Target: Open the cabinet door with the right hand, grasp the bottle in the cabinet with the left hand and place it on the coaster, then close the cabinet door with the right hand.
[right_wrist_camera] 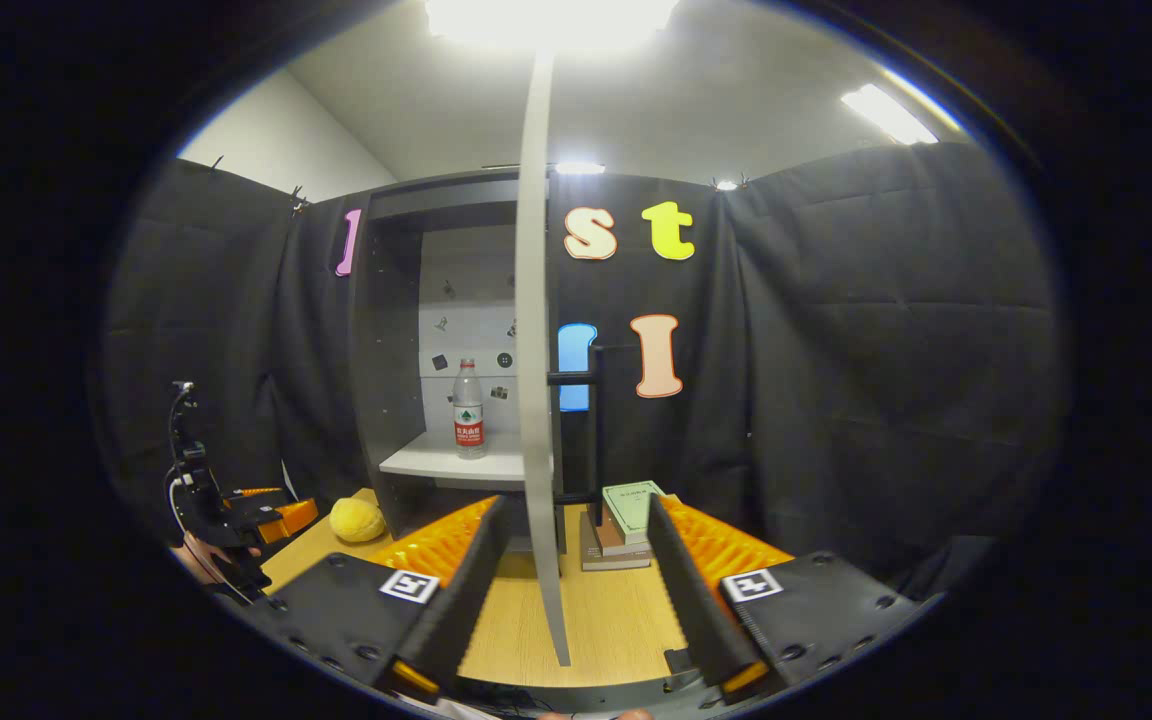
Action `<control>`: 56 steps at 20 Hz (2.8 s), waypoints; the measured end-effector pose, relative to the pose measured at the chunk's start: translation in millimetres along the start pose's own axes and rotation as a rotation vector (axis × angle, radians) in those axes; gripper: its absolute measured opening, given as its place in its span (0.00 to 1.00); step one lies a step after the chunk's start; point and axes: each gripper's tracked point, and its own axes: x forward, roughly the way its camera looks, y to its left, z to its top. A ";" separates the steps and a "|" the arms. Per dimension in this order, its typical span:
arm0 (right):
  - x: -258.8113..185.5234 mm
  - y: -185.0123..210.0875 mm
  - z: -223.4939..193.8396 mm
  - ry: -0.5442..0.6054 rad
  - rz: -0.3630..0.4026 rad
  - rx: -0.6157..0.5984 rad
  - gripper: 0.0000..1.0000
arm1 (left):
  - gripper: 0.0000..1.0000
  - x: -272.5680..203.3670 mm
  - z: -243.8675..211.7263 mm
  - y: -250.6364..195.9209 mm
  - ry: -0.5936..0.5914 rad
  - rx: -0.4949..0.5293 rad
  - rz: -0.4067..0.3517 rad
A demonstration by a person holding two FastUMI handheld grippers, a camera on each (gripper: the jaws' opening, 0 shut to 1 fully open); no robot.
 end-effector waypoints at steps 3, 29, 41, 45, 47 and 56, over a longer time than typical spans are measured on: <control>0.3 19.8 -4.3 -0.001 0.047 -0.001 0.98 | 0.93 4.4 9.9 12.9 -0.025 0.003 0.016; 121.9 97.3 -59.3 -0.054 0.166 0.030 0.98 | 0.89 264.7 127.2 -96.6 -0.128 0.116 -0.301; 152.9 107.6 -68.3 -0.035 0.200 -0.061 0.95 | 0.89 375.3 113.6 -127.4 -0.086 0.157 -0.353; 160.5 105.0 -78.3 0.002 0.196 -0.065 0.99 | 0.92 391.3 115.7 -134.0 -0.090 0.154 -0.366; 162.8 104.5 -77.9 0.002 0.195 -0.068 0.99 | 0.89 399.5 112.6 -138.0 -0.075 0.136 -0.378; 169.6 102.6 -91.4 0.042 0.191 -0.048 0.99 | 0.89 411.2 110.6 -141.0 -0.053 0.135 -0.400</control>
